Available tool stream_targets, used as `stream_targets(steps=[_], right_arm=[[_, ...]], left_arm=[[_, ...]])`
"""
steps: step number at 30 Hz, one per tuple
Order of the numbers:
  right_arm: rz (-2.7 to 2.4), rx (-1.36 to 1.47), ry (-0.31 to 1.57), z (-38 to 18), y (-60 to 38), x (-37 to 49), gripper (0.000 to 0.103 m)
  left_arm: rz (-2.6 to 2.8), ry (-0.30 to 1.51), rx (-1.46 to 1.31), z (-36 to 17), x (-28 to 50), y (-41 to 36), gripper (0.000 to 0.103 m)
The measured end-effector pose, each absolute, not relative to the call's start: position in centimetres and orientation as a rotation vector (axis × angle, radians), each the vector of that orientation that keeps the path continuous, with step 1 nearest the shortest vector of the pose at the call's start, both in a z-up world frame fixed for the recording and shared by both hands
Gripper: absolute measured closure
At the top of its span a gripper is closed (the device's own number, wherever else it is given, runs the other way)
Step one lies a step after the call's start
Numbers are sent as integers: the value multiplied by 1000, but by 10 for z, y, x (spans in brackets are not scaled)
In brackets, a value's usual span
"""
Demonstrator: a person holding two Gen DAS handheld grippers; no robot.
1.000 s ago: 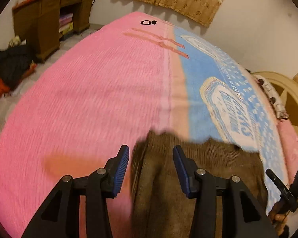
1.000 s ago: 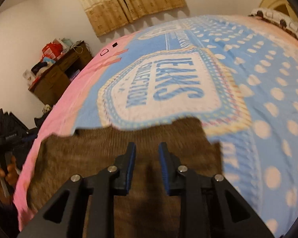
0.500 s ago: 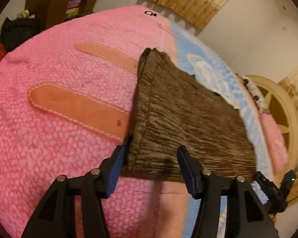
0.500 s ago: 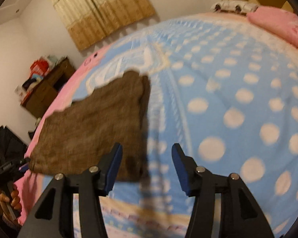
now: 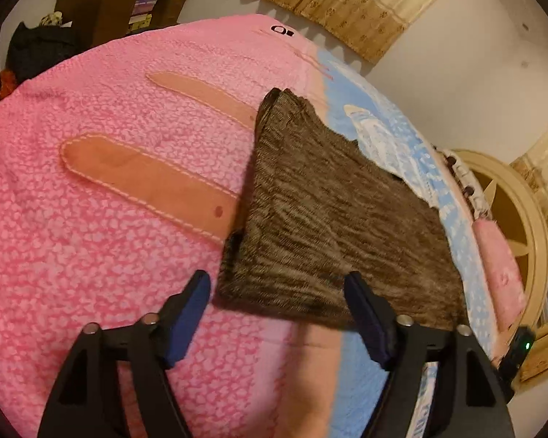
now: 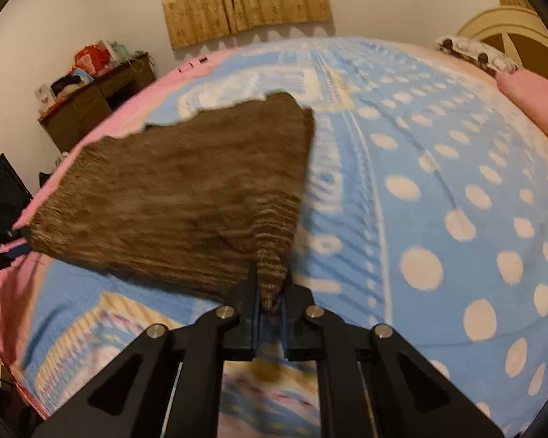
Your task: Fold small clothes
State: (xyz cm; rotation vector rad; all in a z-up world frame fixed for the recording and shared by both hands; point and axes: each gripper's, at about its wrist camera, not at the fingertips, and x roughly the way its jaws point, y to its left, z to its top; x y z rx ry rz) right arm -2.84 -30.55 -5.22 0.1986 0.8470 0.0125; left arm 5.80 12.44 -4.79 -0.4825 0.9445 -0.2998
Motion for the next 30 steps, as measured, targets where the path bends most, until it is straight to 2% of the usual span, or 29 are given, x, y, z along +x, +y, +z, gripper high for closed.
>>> stream_targets(steps=[3,5,6,9,12,16,24,26,27,28,30], right_arm=[[20,259,827,-52,-311,-35,87],[-42,264,799,-41,-312,-41,71],[-73,260,770,-35,-313,-46,67],[-87,250,683,-14,-309,-55,65],[-37,244,656,-1,-292,-55,57],[39,249,657,-1,-271,-54,55],[129,252,705,-16,-241,-48,55],[124,247,709,-15,-240,-50,55],[123,249,711,-15,-240,-51,55],[121,251,714,-14,-240,-51,55],[120,257,714,-12,-241,-51,55]], left_arm=[[-296,931,-473,-46,59,118,26],[-296,919,-484,-47,56,117,26],[-291,919,-502,-48,54,118,26],[-268,916,-544,-47,44,120,26],[-202,906,-538,-42,25,118,26],[-199,855,-596,-53,7,110,26],[-152,754,-804,-61,45,105,26],[-196,782,-778,-61,55,95,58],[-218,806,-770,-62,59,92,86],[-208,819,-752,-64,60,91,91],[-160,779,-733,-65,52,96,94]])
